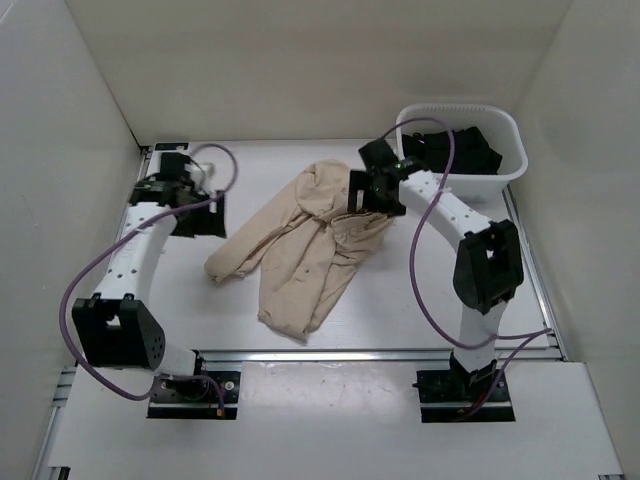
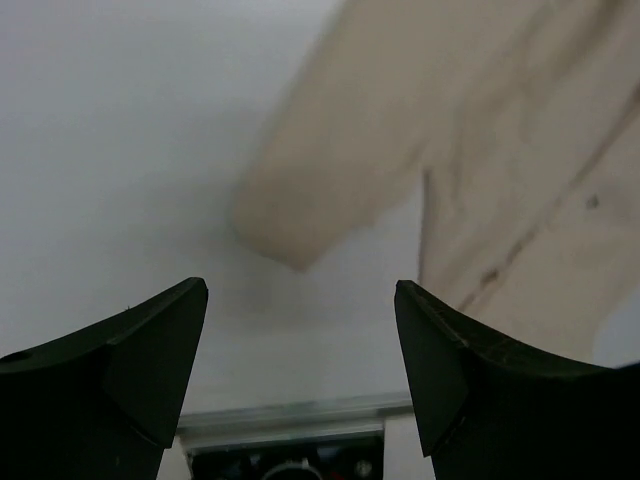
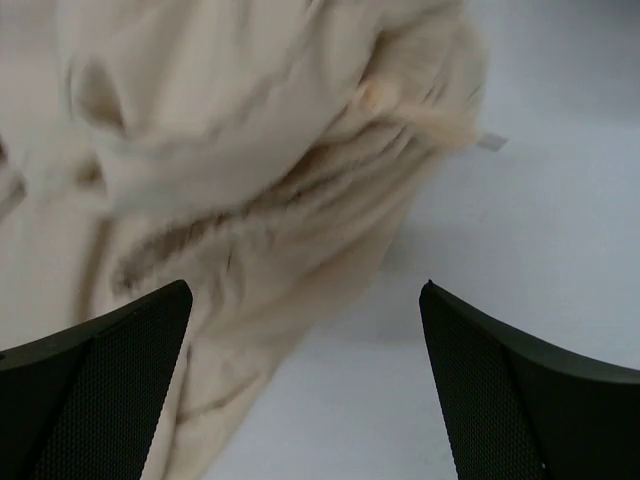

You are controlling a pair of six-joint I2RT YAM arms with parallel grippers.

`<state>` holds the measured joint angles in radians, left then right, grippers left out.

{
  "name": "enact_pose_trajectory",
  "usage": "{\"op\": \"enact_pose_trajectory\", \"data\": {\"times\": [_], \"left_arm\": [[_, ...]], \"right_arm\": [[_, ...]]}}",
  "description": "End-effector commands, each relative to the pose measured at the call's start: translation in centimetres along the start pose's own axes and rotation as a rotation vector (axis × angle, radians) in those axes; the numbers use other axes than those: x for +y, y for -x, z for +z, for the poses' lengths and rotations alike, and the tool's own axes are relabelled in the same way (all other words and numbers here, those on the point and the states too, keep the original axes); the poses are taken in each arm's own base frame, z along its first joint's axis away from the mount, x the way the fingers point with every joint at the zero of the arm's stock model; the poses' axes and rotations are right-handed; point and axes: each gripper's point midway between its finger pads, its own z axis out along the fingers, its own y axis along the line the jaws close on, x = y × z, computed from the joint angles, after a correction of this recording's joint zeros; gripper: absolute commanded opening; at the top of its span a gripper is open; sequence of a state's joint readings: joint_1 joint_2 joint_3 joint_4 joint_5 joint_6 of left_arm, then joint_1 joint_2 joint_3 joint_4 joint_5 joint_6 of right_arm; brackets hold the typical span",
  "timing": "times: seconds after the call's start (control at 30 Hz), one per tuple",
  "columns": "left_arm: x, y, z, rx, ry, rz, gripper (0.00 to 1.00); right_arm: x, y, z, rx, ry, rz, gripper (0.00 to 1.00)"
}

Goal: Fold and stack the trousers
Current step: Move the trousers to the center of the board, then flatten the trousers out

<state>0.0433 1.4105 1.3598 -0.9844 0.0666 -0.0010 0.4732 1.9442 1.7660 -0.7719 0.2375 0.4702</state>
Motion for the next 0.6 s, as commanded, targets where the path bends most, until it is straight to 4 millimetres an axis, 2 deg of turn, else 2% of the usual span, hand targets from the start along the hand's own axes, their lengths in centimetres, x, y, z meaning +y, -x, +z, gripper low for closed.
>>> {"op": "enact_pose_trajectory", "data": {"times": [0.0,0.03,0.1,0.13,0.17,0.23,0.27,0.37,0.4,0.43,0.57], "left_arm": [[-7.9,-6.7,-1.3,0.247,-0.205,0.173,0.87],[-10.0,-8.1,-1.5,0.289,-0.286,0.199,0.9],[-12.4,-10.1,-1.4,0.353,-0.359,0.255,0.92],[-13.8,-12.0,-0.8,0.414,-0.389,0.304,0.93],[-14.4,-12.8,-0.2,0.438,-0.395,0.326,0.95],[-15.3,-14.2,2.0,0.494,-0.389,0.366,0.93],[-15.7,-14.5,2.7,0.512,-0.389,0.376,0.93],[-17.1,-16.1,4.4,0.571,-0.404,0.415,0.91],[-17.6,-16.3,4.9,0.564,-0.41,0.429,0.91],[-18.0,-16.5,5.3,0.564,-0.415,0.441,0.91],[-18.2,-19.5,6.2,0.641,-0.415,0.474,0.88]], "right_arm": [[4.5,-1.9,-5.8,-0.079,0.177,-0.061,0.99],[4.6,-3.3,-4.9,-0.05,0.202,-0.051,0.99],[5.4,-4.8,-3.6,-0.002,0.243,-0.037,0.99],[6.2,-5.0,-3.3,0.018,0.271,-0.027,0.99],[6.5,-5.8,-1.9,0.066,0.271,-0.032,0.99],[7.7,-6.0,-1.1,0.101,0.28,-0.01,0.99],[8.2,-5.8,0.1,0.112,0.274,-0.002,0.99],[8.2,-6.8,3.0,0.167,0.22,0.017,0.99],[7.9,-6.2,3.3,0.16,0.183,0.025,0.99],[7.2,-6.6,4.8,0.182,0.147,0.039,0.99],[7.3,-6.0,6.5,0.188,0.142,0.078,0.97]]}}
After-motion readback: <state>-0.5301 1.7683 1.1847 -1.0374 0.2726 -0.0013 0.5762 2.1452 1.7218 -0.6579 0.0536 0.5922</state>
